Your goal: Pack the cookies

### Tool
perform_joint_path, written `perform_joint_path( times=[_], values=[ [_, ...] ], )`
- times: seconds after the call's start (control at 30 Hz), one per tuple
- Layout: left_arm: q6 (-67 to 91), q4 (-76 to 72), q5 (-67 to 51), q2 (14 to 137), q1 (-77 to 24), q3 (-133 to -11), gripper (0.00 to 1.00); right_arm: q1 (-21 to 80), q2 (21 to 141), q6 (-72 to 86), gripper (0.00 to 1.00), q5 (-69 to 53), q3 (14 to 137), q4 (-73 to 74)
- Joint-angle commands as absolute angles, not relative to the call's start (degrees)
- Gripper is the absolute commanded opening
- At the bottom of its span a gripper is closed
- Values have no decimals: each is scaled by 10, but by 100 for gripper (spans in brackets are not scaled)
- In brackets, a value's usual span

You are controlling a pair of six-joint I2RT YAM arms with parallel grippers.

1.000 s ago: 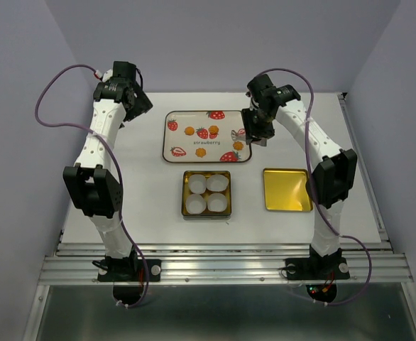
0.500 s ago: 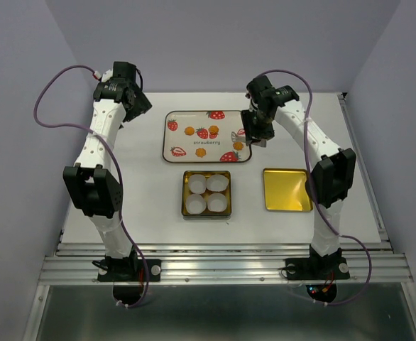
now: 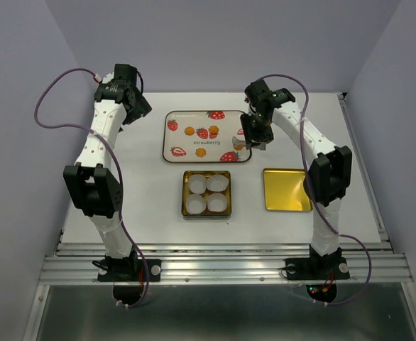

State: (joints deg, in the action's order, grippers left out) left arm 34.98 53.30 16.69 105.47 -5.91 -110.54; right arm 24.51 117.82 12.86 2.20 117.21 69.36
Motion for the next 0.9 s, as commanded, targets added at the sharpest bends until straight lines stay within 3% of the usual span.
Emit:
perform_joint_path(
  times=[0.0,0.87],
  values=[
    [353,540,178,1019,-60,-1100,99,254,1177,123,53,33,1166,673],
    [353,536,180,1012,-59,-1087,99,275,1162,120,49,61,1126,691]
  ],
)
